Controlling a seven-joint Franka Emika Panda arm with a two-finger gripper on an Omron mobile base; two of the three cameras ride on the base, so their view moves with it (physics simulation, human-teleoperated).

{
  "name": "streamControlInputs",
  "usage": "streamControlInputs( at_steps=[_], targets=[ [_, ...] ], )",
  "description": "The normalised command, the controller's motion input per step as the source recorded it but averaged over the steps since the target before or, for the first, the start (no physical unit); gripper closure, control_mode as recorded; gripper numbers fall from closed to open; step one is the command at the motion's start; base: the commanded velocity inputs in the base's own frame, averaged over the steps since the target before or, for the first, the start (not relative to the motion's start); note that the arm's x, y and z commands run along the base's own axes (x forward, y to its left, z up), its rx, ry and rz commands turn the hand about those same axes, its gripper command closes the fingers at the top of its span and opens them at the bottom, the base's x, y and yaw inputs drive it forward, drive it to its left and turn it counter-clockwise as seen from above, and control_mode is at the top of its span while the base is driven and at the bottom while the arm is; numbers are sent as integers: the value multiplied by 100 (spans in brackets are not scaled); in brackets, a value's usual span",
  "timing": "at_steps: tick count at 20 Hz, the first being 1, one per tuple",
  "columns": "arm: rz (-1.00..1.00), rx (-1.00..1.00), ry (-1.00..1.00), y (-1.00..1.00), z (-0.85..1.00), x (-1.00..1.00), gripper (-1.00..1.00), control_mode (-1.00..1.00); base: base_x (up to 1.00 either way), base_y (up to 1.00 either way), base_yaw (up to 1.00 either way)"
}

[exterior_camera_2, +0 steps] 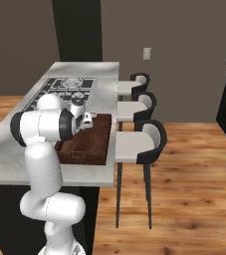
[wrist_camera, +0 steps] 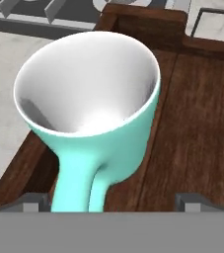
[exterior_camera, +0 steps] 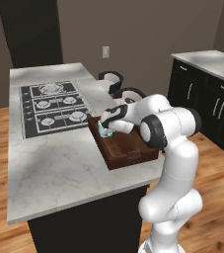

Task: There is a tray on the dining counter. Grab the cup, mug, and pitcher and place them on the tray. The pitcher may be placed next to the tray if it cannot fit the tray.

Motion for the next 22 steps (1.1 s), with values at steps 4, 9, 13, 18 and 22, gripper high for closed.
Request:
streamControlInputs(
  at_steps=[4,9,13,18,22],
  targets=[
    [1,0,0,19,1,-26,-100,-100,0,0,0],
    [0,0,-1,1,6,-42,-100,-100,0,0,0],
    [0,-1,-5,0,16,-49,-100,-100,0,0,0],
    [0,-4,-11,0,31,-71,-100,-100,0,0,0],
    [0,-5,-8,0,68,-75,-100,-100,0,0,0]
  ],
)
